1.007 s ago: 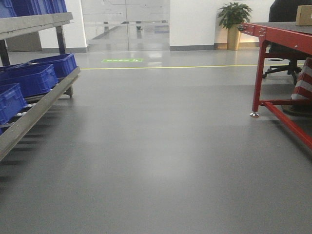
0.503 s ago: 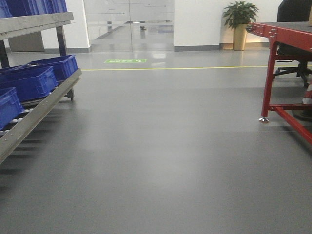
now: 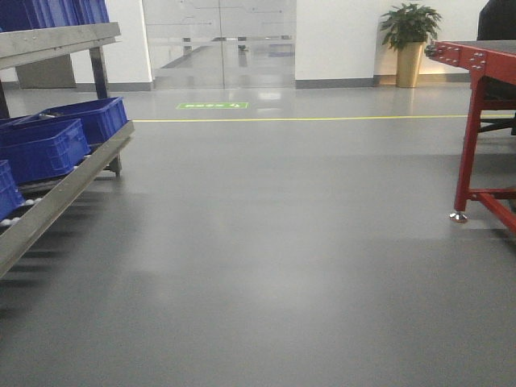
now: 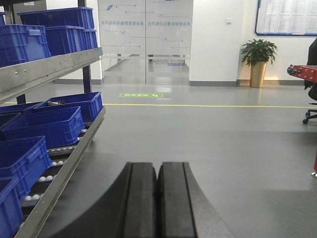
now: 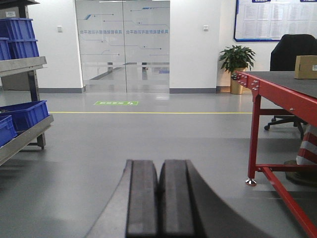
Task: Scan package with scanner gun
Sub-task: 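Drive the base across the floor to the red-framed table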
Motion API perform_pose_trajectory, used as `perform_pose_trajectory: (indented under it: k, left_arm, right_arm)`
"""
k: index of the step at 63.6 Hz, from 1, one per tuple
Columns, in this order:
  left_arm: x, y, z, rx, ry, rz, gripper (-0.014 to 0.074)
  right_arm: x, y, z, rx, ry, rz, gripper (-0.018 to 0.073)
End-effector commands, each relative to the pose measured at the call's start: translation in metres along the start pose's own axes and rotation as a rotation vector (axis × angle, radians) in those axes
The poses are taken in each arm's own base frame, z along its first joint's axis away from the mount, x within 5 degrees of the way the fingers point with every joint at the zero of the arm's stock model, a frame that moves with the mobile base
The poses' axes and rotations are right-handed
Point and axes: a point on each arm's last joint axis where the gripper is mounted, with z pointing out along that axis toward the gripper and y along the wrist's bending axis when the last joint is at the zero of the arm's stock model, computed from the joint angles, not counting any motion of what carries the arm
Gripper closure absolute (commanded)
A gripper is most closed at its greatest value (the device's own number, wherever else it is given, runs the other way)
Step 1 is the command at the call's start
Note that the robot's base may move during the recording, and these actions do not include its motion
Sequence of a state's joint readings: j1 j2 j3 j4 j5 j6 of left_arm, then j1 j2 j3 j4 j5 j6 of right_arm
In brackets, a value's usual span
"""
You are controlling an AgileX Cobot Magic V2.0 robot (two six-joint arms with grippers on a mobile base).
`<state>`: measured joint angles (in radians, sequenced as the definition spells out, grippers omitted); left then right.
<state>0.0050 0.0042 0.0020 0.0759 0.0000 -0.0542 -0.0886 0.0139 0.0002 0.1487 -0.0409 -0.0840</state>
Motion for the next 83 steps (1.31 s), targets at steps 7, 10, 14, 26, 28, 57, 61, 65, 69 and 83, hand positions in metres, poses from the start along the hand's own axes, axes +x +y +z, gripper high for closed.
perform_pose_trajectory:
  k: [7,10,14,26,28,57,61,65,69,83]
  left_arm:
    - [-0.003,-0.0001,-0.0004,0.001,-0.029,-0.006,0.0707]
    - [-0.003,-0.0001,-0.0004,0.001,-0.029,-0.006,0.0707]
    - [-0.003,-0.0001,-0.0004,0.001,-0.029,-0.006,0.0707]
    - [-0.003,-0.0001,-0.0004,0.001,-0.029,-0.006,0.0707]
    - [-0.003,-0.0001,-0.0004,0.001,-0.029,-0.006,0.0707]
    - [-0.003,-0.0001,-0.0004,0.001,-0.029,-0.006,0.0707]
    - [-0.003,-0.0001,-0.0004,0.001,-0.029,-0.006,0.0707]
    - [-0.003,-0.0001,-0.0004,0.001,-0.029,-0.006,0.0707]
    - [-0.003,-0.0001,-0.0004,0.001,-0.029,-0.006,0.0707]
    - [-0.003,-0.0001,-0.0004,0.001,-0.029,-0.006,0.0707]
  right_arm:
    - [-0.003,-0.0001,-0.0004,0.001,-0.033,-0.004,0.0727]
    - [-0.003,-0.0001,-0.0004,0.001,-0.033,-0.004,0.0727]
    - [-0.003,-0.0001,-0.0004,0.001,-0.033,-0.004,0.0727]
    - [-0.003,-0.0001,-0.0004,0.001,-0.033,-0.004,0.0727]
    - [-0.003,-0.0001,-0.0004,0.001,-0.033,-0.004,0.0727]
    - [-0.003,-0.0001,-0.0004,0.001,-0.033,-0.004,0.0727]
    - [-0.003,-0.0001,-0.0004,0.001,-0.033,-0.004,0.0727]
    - [-0.003,-0.0001,-0.0004,0.001,-0.033,-0.004,0.0727]
    - [-0.003,-0.0001,-0.0004,0.001,-0.033,-0.004,0.0727]
    - [-0.003,-0.0001,-0.0004,0.001,-0.033,-0.004,0.0727]
